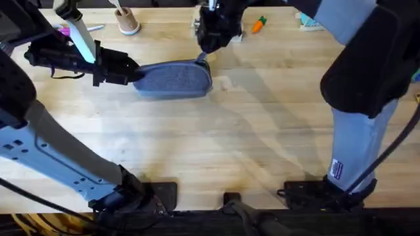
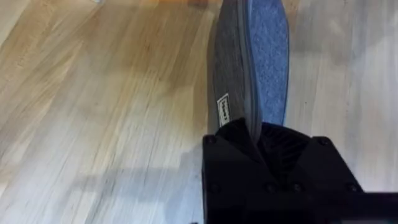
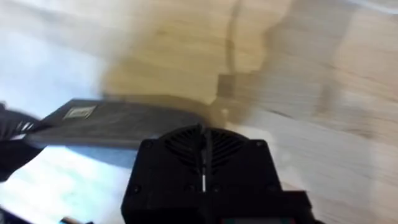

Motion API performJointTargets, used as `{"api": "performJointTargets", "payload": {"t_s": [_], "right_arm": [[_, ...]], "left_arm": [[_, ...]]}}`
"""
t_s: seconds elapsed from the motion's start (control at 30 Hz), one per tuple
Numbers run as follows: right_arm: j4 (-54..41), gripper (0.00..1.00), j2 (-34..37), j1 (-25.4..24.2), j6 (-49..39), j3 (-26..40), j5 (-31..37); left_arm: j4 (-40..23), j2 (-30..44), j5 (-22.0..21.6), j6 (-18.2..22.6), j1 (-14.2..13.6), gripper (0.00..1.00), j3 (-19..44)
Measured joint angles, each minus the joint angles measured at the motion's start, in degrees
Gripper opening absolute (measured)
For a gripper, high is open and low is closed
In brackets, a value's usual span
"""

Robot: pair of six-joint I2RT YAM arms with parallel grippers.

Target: Unzip the bag, pick up the pens from the table one at a time and place them inside, then zip the bag closed.

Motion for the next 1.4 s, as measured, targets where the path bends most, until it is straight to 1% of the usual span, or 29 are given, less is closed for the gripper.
{"api": "performJointTargets", "payload": {"t_s": [0.1, 0.23, 0.4, 0.57, 0.73, 0.83, 0.93, 0.97, 1.13, 1.17, 1.2, 1.33, 1.37, 1.4], "right_arm": [[-1.1, 0.033, 0.0, -1.8, 0.0, 0.0, 2.7], [-2.0, 0.033, 0.0, -4.7, -0.3, 0.0, 8.2], [-1.5, 0.033, 0.0, -7.9, 0.1, -1.5, 11.6], [-1.8, 0.033, 0.3, -7.6, 0.3, -6.3, 12.4], [-1.7, 0.033, -0.4, -7.3, 0.2, -6.9, 12.5], [-1.8, 0.033, -2.8, -7.3, 0.0, -6.8, 12.6], [-1.8, 0.044, -7.2, -7.3, -0.6, -6.5, 12.6], [-1.8, 0.132, -8.7, -7.3, -0.7, -6.2, 12.6], [-3.8, 0.842, -14.2, -7.3, -1.3, -5.0, 12.6], [-4.3, 0.953, -14.8, -7.3, -1.6, -5.0, 12.6], [-4.9, 0.986, -15.3, -7.3, -1.5, -5.0, 12.6], [-5.1, 0.993, -16.7, -7.3, -1.8, -5.0, 12.8], [-5.1, 0.992, -17.2, -7.3, -1.9, -5.0, 13.0], [-5.2, 0.992, -17.8, -7.3, -2.0, -5.0, 13.4]], "left_arm": [[-0.2, 0.0, -0.9, 0.0, 0.3, 0.042, 0.0], [-0.2, 0.0, -2.6, 0.0, 1.1, 0.042, 0.0], [-0.8, 0.0, -3.8, 0.0, 1.9, 0.042, 0.0], [-0.8, 0.0, -3.9, 0.0, 1.9, 0.042, 0.0], [-0.8, 0.0, -3.9, 0.0, 1.9, 0.042, 0.0], [-0.8, 0.0, -4.0, 0.0, 1.9, 0.043, 0.0], [-0.8, 0.0, -4.0, 0.0, 1.9, 0.042, 0.0], [-0.8, 0.0, -4.0, 0.0, 1.9, 0.042, 0.0], [-0.7, 0.0, -4.0, 0.0, 1.9, 0.042, 0.0], [-0.7, 0.0, -4.0, 0.0, 1.9, 0.042, 0.0], [-0.8, 0.0, -4.0, 0.0, 1.9, 0.042, 0.0], [-0.7, 0.0, -4.0, 0.0, 1.9, 0.043, 0.0], [-0.7, 0.0, -4.0, 0.2, 1.9, 0.110, 0.0], [-0.8, 0.0, -3.8, 0.1, 1.9, 0.246, 0.0]]}}
